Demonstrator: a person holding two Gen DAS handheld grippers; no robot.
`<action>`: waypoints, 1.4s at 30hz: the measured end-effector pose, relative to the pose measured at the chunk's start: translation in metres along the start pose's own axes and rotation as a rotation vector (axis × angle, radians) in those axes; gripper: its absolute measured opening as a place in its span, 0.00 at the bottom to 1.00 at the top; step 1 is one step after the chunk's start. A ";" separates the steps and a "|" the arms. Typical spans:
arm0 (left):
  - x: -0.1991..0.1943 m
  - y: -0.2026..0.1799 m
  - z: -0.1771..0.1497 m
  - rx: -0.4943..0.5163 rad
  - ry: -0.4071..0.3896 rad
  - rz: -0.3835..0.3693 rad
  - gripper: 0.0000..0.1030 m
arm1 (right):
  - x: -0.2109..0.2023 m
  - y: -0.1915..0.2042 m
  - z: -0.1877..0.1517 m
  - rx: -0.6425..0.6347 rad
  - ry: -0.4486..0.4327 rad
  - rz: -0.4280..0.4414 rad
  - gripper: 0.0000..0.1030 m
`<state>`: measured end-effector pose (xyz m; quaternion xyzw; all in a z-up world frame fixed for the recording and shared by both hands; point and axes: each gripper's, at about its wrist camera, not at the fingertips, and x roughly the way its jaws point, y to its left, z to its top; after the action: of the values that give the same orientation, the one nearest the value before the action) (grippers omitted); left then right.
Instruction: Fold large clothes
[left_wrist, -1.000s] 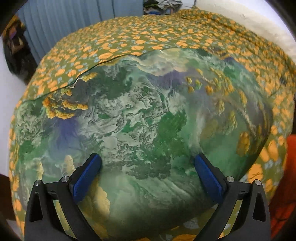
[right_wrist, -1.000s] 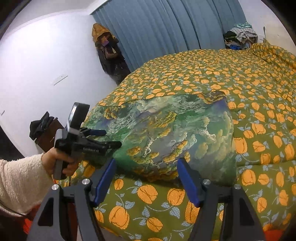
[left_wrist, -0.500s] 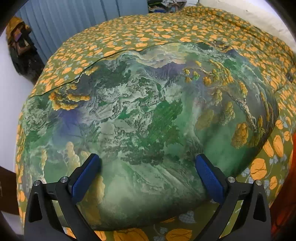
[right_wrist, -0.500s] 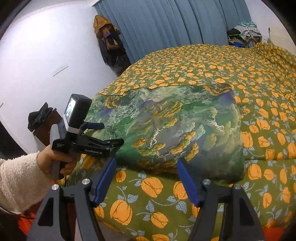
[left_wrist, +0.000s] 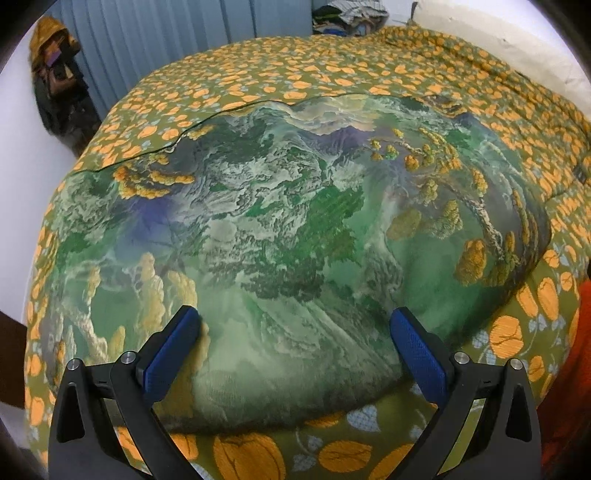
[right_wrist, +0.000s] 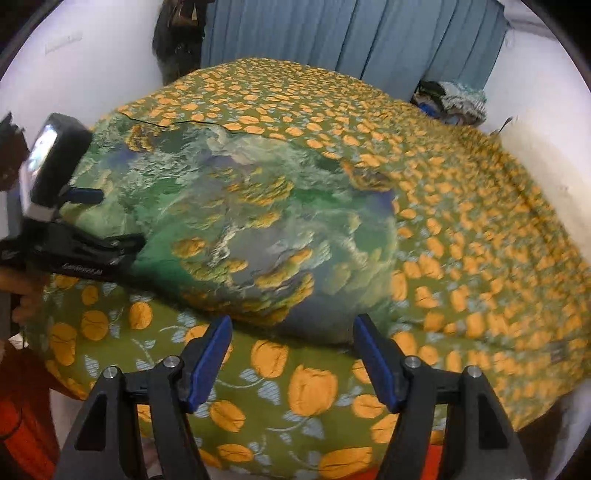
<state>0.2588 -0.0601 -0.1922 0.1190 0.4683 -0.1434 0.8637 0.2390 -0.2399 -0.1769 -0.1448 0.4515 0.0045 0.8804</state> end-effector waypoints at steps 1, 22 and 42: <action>-0.001 0.000 -0.002 0.000 -0.001 -0.001 0.99 | 0.000 0.002 0.002 -0.022 0.002 -0.043 0.68; -0.009 -0.028 0.001 0.032 -0.029 -0.200 0.99 | 0.099 -0.112 -0.065 0.721 0.072 0.419 0.73; -0.037 -0.010 0.133 0.039 0.138 -0.521 0.99 | 0.038 -0.079 -0.016 0.568 -0.348 0.248 0.41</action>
<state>0.3390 -0.1100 -0.0912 0.0208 0.5381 -0.3614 0.7612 0.2601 -0.3245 -0.1962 0.1645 0.2923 0.0101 0.9420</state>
